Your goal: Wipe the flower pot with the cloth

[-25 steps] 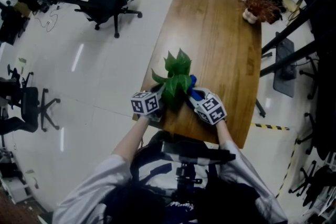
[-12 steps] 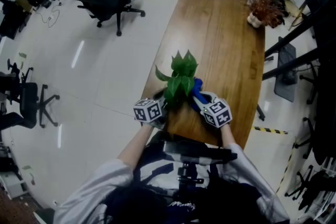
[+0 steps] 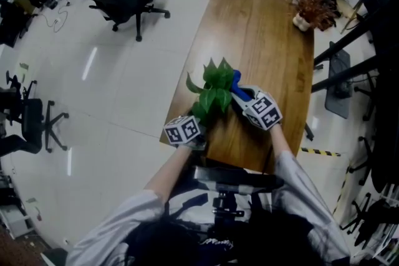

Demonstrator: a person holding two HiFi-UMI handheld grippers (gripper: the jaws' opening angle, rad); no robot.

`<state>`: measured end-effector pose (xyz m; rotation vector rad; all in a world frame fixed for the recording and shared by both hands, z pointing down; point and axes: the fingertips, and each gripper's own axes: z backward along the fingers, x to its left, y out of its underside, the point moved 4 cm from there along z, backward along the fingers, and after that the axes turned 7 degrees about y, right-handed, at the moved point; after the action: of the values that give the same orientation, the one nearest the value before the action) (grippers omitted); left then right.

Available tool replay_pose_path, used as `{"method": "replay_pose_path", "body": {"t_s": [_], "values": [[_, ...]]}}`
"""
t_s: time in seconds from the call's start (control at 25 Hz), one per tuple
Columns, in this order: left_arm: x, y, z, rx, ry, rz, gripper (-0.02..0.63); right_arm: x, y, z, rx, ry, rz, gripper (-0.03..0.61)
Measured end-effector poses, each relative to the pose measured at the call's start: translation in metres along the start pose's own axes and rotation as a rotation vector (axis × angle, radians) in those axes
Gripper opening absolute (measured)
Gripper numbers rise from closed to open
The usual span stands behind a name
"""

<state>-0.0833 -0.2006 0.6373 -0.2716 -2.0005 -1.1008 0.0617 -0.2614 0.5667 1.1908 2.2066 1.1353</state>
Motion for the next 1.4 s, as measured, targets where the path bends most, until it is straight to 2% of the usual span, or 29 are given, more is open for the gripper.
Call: {"method": "replay_pose_path", "body": {"t_s": [0.12, 0.28, 0.44, 0.56, 0.92, 1.08, 1.28, 1.4], "values": [[0.002, -0.01, -0.004, 0.001, 0.005, -0.02, 0.003, 0.001, 0.006, -0.002, 0.017, -0.007, -0.003, 0.063], [0.013, -0.023, -0.009, 0.062, -0.005, -0.116, 0.003, 0.014, 0.013, -0.005, 0.013, -0.007, -0.038, 0.063], [0.023, -0.044, -0.015, 0.067, 0.023, -0.117, 0.003, 0.029, 0.016, -0.01, 0.017, -0.019, -0.066, 0.063], [0.025, -0.058, -0.02, 0.1, 0.043, -0.17, 0.003, 0.041, 0.021, -0.018, 0.026, -0.033, -0.067, 0.063], [0.032, -0.071, -0.037, 0.122, 0.06, -0.206, 0.003, 0.064, 0.031, -0.034, 0.076, -0.039, -0.139, 0.063], [0.029, -0.068, -0.032, 0.112, 0.068, -0.223, 0.003, 0.063, 0.032, -0.032, 0.07, -0.004, -0.208, 0.063], [0.017, -0.068, -0.004, 0.059, 0.072, -0.242, 0.003, 0.064, 0.032, -0.011, 0.033, 0.089, -0.311, 0.063], [0.0, -0.064, 0.016, 0.071, 0.082, -0.334, 0.003, 0.072, 0.029, 0.005, -0.013, 0.134, -0.379, 0.063]]}}
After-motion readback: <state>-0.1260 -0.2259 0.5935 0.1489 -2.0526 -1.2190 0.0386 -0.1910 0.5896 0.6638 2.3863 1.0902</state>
